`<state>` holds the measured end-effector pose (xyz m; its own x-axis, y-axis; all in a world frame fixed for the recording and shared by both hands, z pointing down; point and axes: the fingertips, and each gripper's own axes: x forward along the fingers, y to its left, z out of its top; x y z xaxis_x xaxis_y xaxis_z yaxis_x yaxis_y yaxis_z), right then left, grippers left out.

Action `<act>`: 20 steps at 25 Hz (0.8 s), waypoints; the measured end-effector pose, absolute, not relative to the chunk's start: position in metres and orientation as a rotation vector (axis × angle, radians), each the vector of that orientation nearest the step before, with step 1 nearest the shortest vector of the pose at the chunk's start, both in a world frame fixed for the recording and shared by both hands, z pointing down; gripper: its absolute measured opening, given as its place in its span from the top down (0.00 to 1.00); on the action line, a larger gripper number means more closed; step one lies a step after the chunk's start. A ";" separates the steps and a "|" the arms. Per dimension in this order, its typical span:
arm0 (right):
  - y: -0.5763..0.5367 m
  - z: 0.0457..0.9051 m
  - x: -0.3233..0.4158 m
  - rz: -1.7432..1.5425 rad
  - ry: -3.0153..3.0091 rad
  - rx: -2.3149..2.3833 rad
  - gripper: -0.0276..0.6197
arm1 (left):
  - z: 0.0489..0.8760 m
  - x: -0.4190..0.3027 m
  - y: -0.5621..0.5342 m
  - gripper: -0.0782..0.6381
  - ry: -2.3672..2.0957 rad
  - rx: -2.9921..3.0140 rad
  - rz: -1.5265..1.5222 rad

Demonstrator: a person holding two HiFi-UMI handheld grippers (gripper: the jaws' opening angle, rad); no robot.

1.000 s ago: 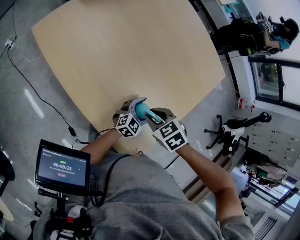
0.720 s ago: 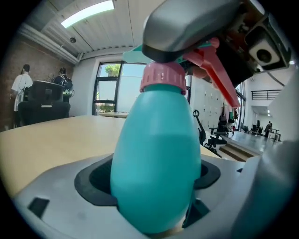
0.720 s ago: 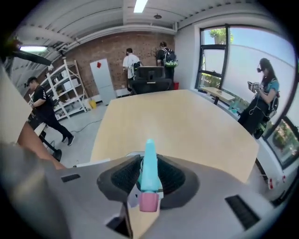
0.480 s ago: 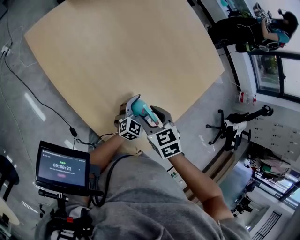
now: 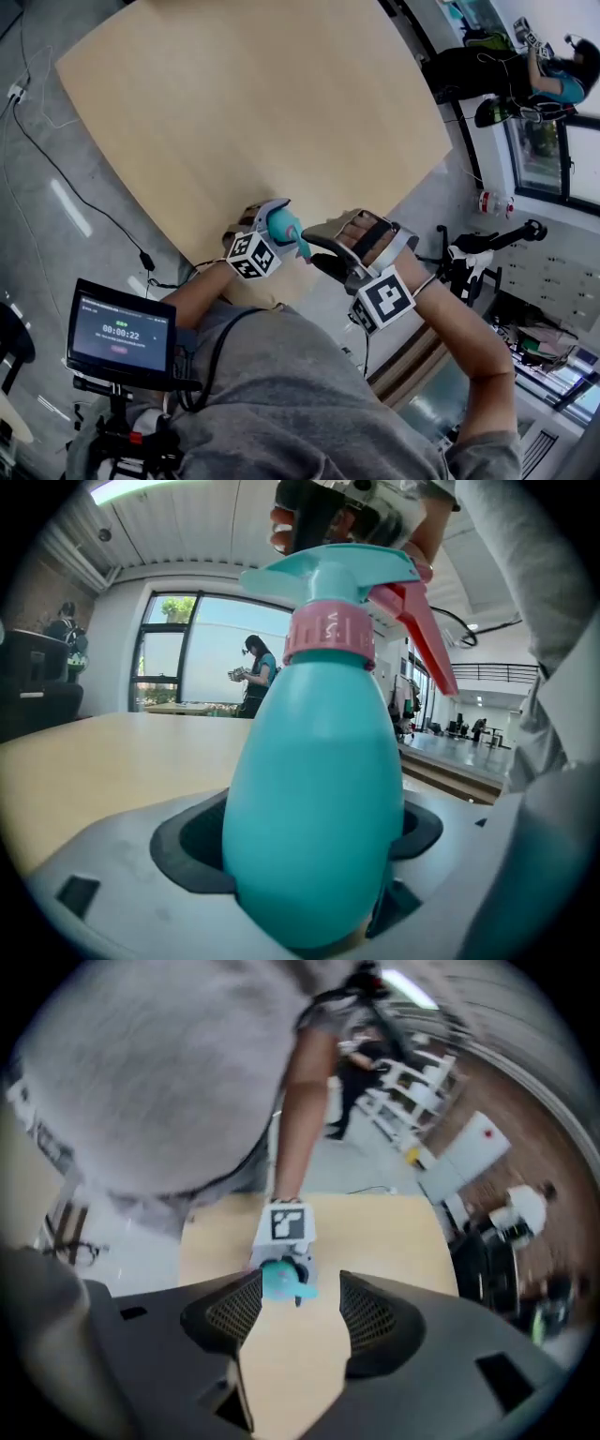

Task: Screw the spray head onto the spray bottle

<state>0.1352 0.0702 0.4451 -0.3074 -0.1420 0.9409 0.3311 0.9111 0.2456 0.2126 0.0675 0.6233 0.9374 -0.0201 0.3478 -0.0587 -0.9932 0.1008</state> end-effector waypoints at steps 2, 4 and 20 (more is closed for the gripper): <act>0.072 0.462 0.145 -0.664 -1.679 -0.349 0.59 | 0.624 0.212 0.072 0.31 0.022 2.993 0.544; 0.076 0.475 0.138 -0.724 -1.669 -0.454 0.59 | 0.624 0.211 0.077 0.31 0.102 3.001 0.550; 0.073 0.519 0.144 0.350 -1.859 0.368 0.80 | 0.619 0.212 0.089 0.31 0.158 3.007 0.554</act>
<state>0.1437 0.0726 0.5185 -0.3001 -0.0779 0.9507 -0.4187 0.9063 -0.0579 0.2122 0.0887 0.6195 0.9294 0.1154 0.3507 0.0865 -0.9915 0.0969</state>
